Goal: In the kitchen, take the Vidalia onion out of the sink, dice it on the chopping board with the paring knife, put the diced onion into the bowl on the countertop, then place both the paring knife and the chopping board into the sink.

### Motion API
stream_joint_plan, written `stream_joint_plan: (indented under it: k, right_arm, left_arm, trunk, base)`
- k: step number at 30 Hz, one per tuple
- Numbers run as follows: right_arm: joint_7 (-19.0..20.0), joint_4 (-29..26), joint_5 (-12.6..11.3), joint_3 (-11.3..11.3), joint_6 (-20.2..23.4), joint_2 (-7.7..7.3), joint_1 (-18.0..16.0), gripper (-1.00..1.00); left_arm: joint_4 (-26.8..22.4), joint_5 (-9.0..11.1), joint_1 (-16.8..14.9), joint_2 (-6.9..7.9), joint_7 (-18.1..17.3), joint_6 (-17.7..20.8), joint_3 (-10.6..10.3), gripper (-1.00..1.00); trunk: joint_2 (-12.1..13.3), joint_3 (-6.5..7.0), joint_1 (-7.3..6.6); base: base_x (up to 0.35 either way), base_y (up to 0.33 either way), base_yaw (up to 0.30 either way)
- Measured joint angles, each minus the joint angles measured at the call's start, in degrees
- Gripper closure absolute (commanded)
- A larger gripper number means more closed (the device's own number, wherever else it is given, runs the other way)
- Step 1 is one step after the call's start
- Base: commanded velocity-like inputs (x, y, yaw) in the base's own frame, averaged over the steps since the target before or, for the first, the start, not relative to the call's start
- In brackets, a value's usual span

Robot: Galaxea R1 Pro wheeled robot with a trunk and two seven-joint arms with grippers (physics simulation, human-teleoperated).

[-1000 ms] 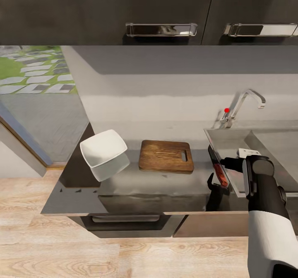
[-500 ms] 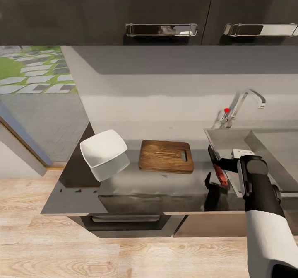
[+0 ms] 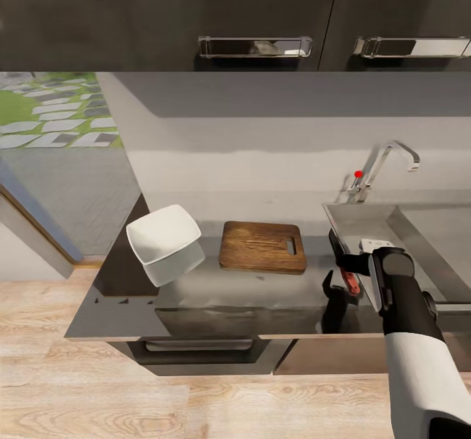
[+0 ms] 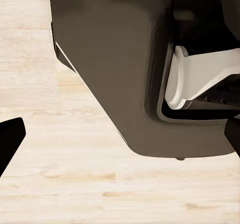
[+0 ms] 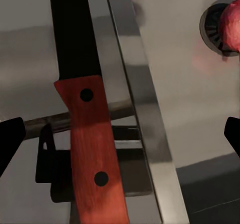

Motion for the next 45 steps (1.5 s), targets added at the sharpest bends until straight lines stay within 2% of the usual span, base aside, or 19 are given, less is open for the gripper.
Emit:
stream_joint_plan:
  k: [23,45]
  right_arm:
    - [0.00,3.05,-0.05,0.11,0.00,0.00,0.00,-1.00]
    - [-0.07,3.36,-0.18,0.17,-0.03,0.00,-0.01,-1.00]
  left_arm:
    - [0.00,0.00,-0.03,0.00,0.00,0.00,0.00,-1.00]
    - [0.00,0.00,0.01,0.00,0.01,0.00,0.01,-1.00]
  trunk:
    - [0.00,0.00,0.00]
    - [-0.01,0.00,0.00]
  base:
    - [0.000,0.000,0.000]
    - [0.000,0.000,0.000]
